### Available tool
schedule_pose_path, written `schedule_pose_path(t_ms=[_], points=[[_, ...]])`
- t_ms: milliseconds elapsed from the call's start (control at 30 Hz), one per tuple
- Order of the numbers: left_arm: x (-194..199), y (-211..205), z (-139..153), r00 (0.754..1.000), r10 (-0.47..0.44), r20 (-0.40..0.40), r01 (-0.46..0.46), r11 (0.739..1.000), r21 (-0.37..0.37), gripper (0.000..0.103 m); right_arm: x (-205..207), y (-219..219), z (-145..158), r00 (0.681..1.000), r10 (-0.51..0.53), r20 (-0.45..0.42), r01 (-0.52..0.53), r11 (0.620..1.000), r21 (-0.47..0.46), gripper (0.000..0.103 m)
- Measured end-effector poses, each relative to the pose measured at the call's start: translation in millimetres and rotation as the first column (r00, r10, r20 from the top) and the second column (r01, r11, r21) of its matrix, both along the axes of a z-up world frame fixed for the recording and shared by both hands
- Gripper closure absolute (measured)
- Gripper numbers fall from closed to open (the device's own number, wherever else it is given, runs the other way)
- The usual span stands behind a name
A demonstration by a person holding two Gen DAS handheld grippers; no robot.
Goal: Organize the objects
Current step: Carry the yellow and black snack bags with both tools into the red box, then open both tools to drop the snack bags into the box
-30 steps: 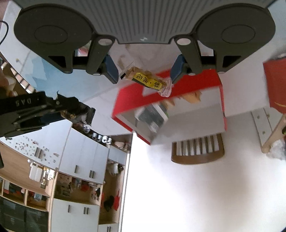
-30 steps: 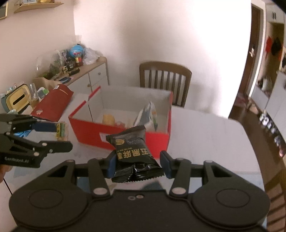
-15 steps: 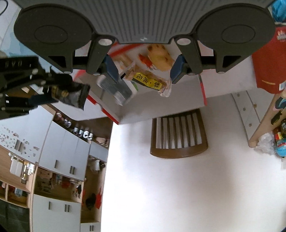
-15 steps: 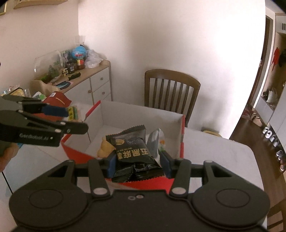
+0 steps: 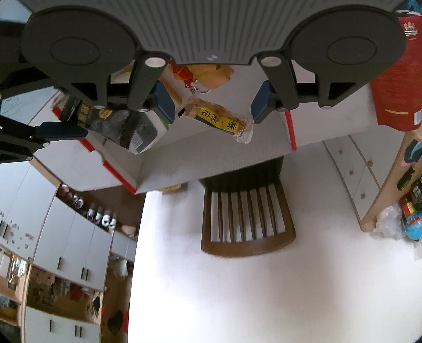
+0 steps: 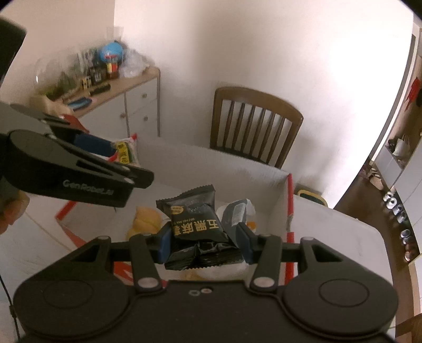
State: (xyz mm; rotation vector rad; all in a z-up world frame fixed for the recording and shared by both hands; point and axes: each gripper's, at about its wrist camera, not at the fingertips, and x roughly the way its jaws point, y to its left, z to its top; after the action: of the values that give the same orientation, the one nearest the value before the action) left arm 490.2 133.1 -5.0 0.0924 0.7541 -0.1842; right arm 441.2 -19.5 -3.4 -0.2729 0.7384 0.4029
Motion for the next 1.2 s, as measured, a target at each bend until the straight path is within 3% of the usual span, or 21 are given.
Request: schedule_pose_path(t_ms=[467, 700, 933, 1067, 1200], points=[[38, -7, -50, 0.986, -0.001, -0.165, 0.008, 0.999, 0.040, 0.040, 24, 16, -41, 0.995, 0.006, -0.095, -0.013, 0.997, -0.074, 0.054], [39, -9, -67, 0.978, 0.004, -0.210, 0.005, 0.999, 0.042, 0.039, 28, 17, -46, 0.990, 0.000, -0.144, -0.005, 0.999, -0.038, 0.054], [36, -13, -67, 0.978, -0.004, -0.207, 0.014, 0.999, 0.045, 0.038, 31, 12, -49, 0.984, -0.024, -0.178, 0.024, 1.000, -0.003, 0.052], [34, -13, -65, 0.980, 0.002, -0.201, 0.006, 0.999, 0.036, 0.031, 29, 9, -47, 0.985, -0.021, -0.174, 0.023, 1.000, 0.007, 0.047], [29, -11, -59, 0.984, 0.003, -0.179, 0.003, 0.999, 0.033, 0.031, 27, 6, -42, 0.986, -0.020, -0.163, 0.024, 0.999, 0.026, 0.046]])
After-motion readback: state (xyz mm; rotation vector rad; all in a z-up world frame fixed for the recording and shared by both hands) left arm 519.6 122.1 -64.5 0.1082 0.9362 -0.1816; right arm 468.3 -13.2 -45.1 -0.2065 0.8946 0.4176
